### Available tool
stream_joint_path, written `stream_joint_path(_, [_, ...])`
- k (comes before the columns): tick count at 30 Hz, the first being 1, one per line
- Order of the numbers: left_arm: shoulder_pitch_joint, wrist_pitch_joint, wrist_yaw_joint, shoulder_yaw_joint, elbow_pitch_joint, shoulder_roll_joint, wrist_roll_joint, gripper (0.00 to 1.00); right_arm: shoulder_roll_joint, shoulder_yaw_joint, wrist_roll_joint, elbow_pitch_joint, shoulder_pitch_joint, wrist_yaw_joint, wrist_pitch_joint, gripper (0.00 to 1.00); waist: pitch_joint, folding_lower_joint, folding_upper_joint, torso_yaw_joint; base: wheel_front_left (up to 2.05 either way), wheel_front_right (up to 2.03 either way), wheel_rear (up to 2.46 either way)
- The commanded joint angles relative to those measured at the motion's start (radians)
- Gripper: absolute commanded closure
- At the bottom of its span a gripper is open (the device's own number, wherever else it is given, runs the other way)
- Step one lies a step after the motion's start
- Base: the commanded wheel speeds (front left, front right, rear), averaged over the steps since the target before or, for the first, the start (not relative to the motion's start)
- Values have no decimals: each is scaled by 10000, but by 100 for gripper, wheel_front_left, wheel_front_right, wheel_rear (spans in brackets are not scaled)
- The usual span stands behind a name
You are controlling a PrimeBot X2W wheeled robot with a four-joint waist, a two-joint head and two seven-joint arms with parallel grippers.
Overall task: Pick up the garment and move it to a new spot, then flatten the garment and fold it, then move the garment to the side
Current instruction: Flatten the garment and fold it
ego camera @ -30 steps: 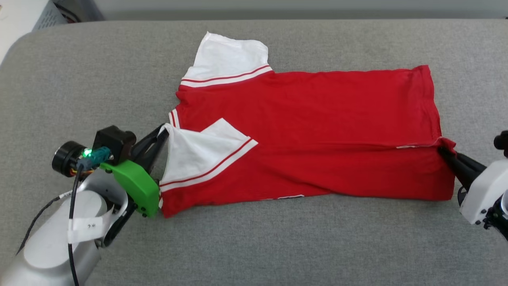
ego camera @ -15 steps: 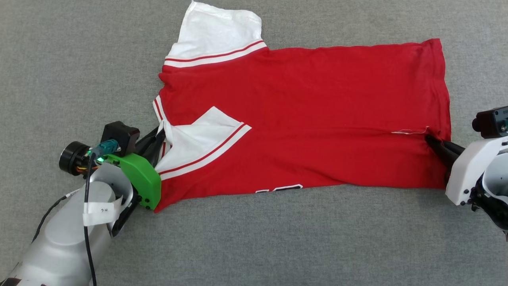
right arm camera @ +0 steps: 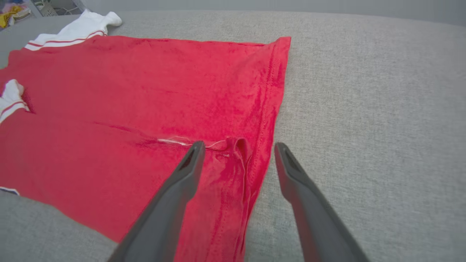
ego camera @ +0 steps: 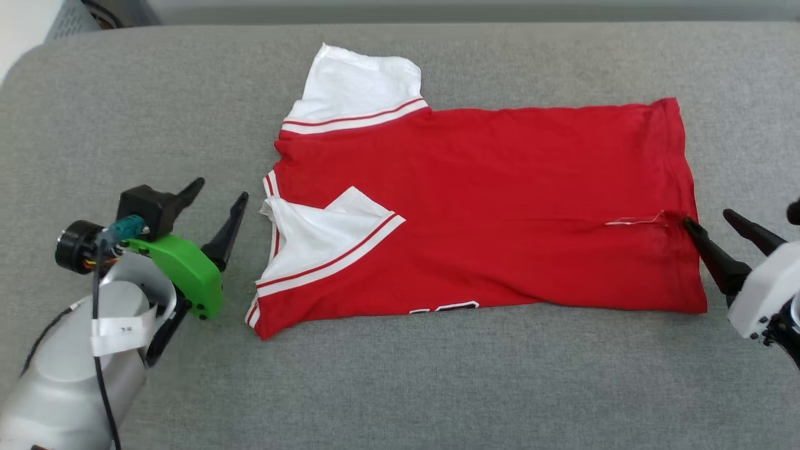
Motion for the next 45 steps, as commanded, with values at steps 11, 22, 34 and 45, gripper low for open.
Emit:
stream_joint_path(11, [-277,3588,40,334,-2159,748,-1889,0,140,-1382,-595,-1132,1371,-6,-28,0,-923,-1,0,334,0,0,0])
stream_joint_path(22, [-424,9214,147,-764,-3064,965,-3799,0,743,-1801,-1100,-1584,1512,-6,581,0,-800,-1,0,129,0,0,0])
stream_joint_path(34, [-127,10042,156,-1588,-2140,771,-3595,0,1102,-1509,-1252,-1532,980,-6,772,0,-72,-1,0,-265,0,0,0])
stream_joint_path(45, [-40,9082,-54,-1892,-1695,664,-3523,100,814,-1496,-1277,-1484,687,-6,713,0,-213,-1,0,-216,0,0,0])
